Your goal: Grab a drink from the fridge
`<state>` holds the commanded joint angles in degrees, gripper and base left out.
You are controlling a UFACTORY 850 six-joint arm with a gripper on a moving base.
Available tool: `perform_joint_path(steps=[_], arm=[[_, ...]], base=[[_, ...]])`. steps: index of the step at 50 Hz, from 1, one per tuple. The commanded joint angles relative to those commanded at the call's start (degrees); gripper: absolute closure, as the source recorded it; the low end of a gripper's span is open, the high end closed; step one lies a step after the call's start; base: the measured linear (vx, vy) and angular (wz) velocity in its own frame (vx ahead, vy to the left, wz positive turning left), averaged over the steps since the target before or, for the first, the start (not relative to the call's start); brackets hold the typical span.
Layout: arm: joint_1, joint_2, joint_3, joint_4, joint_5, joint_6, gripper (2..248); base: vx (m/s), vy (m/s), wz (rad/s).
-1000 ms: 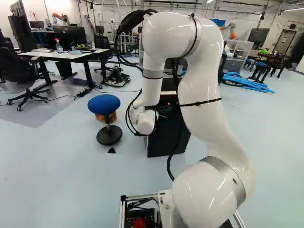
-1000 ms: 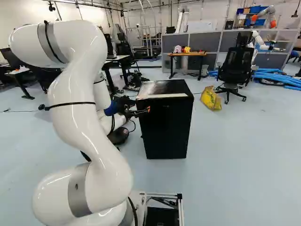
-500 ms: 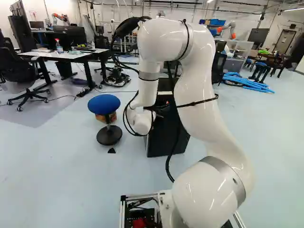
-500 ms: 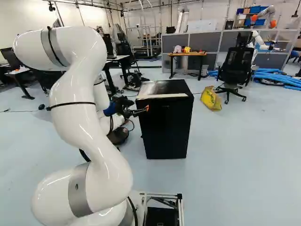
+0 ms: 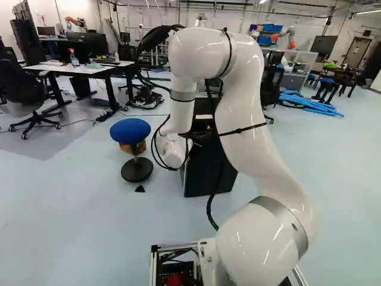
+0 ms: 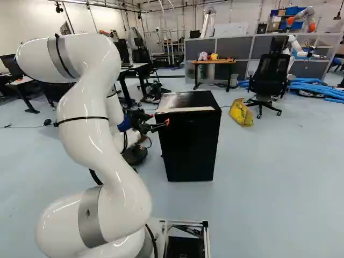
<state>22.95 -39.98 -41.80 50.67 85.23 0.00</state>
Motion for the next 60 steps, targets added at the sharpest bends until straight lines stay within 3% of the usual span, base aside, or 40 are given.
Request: perform_joint_path(steps=[25, 60], arm=[[0.3, -0.7, -1.2, 4.6, 0.0, 0.0, 3], [3.1, -1.4, -2.5, 4.6, 0.0, 0.0, 3]], base=[[0.000, 0.000, 0.000], [0.000, 0.000, 0.000]])
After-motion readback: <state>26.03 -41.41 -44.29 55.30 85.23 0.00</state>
